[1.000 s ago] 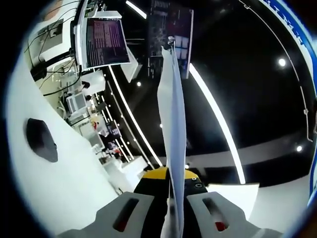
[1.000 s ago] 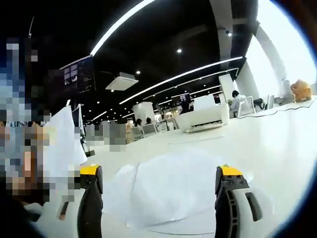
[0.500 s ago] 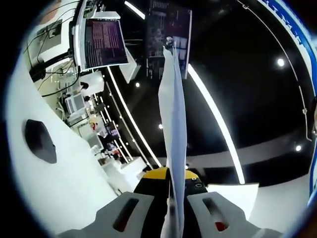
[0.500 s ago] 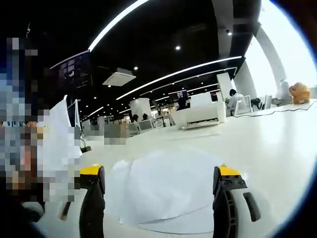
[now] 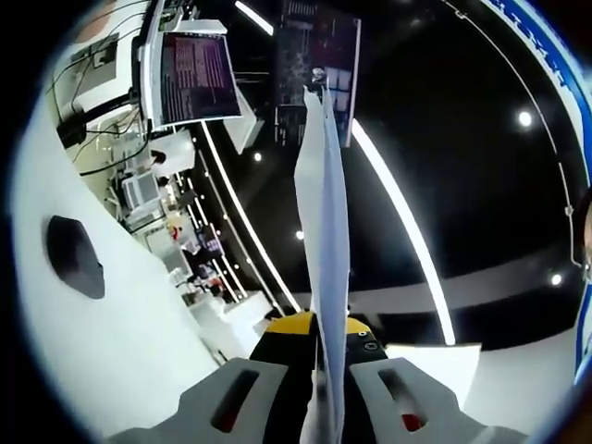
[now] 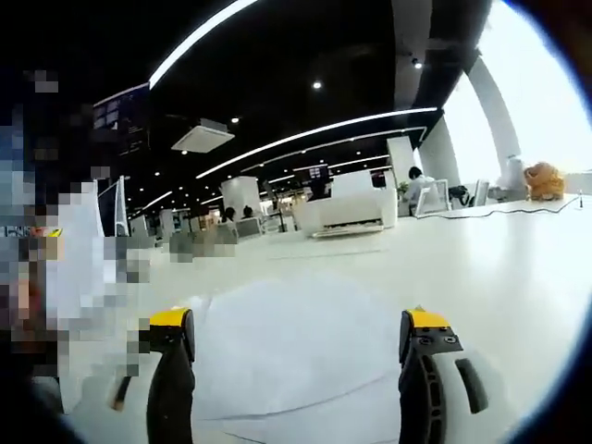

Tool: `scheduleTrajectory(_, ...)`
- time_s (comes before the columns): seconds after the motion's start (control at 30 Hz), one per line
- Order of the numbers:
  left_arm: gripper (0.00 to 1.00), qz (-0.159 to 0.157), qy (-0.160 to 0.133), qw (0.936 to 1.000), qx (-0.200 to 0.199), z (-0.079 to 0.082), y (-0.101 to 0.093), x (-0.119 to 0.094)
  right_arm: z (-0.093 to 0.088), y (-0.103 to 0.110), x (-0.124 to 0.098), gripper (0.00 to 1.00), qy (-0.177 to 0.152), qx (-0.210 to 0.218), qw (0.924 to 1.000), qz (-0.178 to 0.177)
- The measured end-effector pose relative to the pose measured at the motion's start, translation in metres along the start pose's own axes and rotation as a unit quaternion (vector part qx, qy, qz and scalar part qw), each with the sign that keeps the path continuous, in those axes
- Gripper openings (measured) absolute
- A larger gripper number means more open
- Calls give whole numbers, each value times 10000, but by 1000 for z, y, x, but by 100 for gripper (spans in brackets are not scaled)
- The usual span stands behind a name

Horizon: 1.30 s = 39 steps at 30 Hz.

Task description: Organize the stack of printing papers by aligning and flattening the scattered papers on the table

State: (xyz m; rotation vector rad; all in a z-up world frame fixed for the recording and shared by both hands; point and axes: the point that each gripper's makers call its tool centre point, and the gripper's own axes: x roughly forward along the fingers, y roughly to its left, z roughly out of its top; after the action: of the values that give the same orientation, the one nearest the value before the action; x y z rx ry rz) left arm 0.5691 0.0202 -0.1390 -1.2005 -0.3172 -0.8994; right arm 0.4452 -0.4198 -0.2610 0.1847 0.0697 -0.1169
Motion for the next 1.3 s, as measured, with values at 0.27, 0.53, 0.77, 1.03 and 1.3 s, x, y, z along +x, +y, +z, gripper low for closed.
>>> scheduleTrajectory(0.27, 6, -10, 60, 10000, -7, -5, 0, 0, -9, -19, 6, 85, 299, -139, 9990, -298)
scheduleTrajectory(0.53, 6, 40, 69, 9999, -122, -8, 2, -2, -28, -32, 11, 83, 852, -394, 9938, -587)
scheduleTrajectory(0.77, 6, 48, 36, 9999, -114, -4, 2, -2, -33, -49, 11, 85, 1040, -421, 9896, -899)
scheduleTrajectory(1.03, 6, 84, 9, 9999, -89, -1, 5, -3, -50, -48, 14, 75, 1371, -578, 9849, -884)
scheduleTrajectory(1.3, 6, 99, 47, 9999, -82, -5, 5, -4, -55, -44, 20, 67, 1400, -700, 9845, -790)
